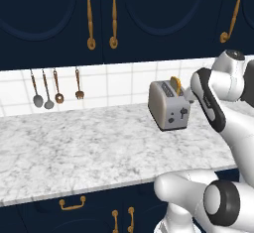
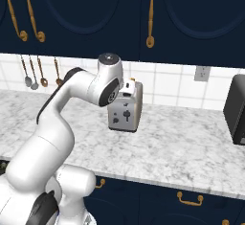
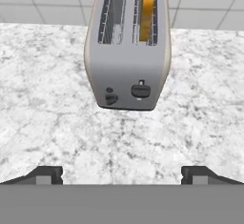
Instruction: Start the toaster. Once the lever pops up, take the bread to the plate on the dining counter.
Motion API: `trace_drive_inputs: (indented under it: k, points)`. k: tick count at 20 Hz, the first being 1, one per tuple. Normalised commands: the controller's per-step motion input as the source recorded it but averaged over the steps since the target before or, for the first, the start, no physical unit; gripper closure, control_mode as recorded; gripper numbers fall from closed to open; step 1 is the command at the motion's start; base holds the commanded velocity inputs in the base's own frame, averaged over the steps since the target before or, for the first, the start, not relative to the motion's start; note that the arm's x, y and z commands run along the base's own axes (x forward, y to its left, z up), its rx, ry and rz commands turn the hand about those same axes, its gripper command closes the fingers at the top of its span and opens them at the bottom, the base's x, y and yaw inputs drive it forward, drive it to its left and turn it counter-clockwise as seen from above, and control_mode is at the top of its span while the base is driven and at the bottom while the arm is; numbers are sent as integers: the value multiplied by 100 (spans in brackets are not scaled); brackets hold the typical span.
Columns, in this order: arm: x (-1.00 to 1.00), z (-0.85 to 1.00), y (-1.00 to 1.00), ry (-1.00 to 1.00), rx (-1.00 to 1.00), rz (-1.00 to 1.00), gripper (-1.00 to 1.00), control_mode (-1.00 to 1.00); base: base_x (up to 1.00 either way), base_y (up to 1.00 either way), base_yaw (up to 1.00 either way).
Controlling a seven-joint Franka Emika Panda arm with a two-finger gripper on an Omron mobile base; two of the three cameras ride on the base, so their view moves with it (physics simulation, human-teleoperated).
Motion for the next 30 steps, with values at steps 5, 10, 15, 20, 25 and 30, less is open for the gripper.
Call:
trace_drive_inputs:
  k: [5,10,15,20,25,30]
  points:
    - [23,0,-26,0,0,0,-100,-100,0,0,0]
    - [33,0,-24,0,0,0,-100,-100,0,0,0]
    - [25,-14,-17,0,0,0,-100,-100,0,0,0]
    - [9,-45,0,0,0,0,-100,-100,0,0,0]
    - [12,-21,-8,0,0,0,-100,-100,0,0,0]
    - [29,0,-11,0,0,0,-100,-100,0,0,0]
